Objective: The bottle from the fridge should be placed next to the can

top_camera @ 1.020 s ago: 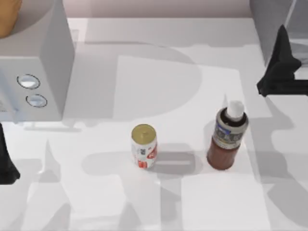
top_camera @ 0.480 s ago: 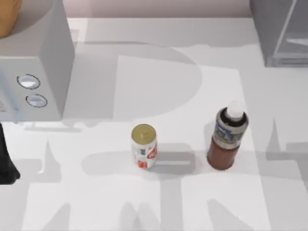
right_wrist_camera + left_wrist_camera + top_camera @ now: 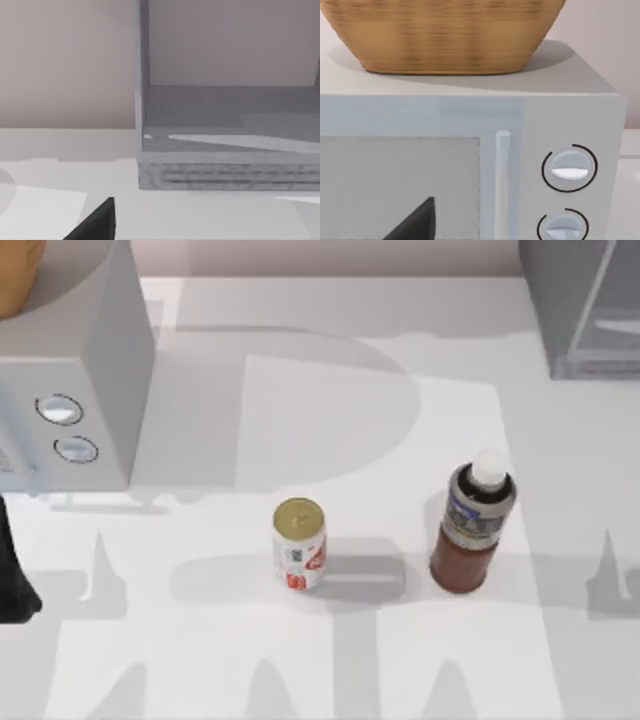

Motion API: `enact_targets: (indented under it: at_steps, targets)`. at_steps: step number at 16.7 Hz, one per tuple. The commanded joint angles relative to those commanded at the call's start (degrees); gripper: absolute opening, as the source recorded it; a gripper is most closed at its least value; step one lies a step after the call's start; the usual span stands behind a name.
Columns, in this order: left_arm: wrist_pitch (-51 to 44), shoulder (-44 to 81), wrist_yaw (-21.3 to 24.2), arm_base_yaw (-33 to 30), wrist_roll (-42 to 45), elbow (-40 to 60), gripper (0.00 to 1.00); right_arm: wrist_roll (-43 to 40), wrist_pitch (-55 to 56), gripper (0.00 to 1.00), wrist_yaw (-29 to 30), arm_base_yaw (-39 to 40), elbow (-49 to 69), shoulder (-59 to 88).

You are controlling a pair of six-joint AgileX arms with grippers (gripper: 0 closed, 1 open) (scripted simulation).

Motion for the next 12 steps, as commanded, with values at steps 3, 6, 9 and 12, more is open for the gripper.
enact_targets:
  at_steps: [3,6,9,12]
  targets:
    - [0.0,0.0,0.0,0.0,0.0,0.0,1.00,0.0,0.0,1.00,0.0,0.0,0.0,0.0]
    - [0.0,0.0,0.0,0.0,0.0,0.0,1.00,0.0,-0.6,1.00,0.1,0.1,0.7,-0.4]
    - [0.0,0.0,0.0,0.0,0.0,0.0,1.00,-0.2,-6.1,1.00,0.3,-0.1,4.1,-4.5]
    - [0.0,0.0,0.0,0.0,0.0,0.0,1.00,-0.3,-17.0,1.00,0.3,-0.2,9.4,-10.9]
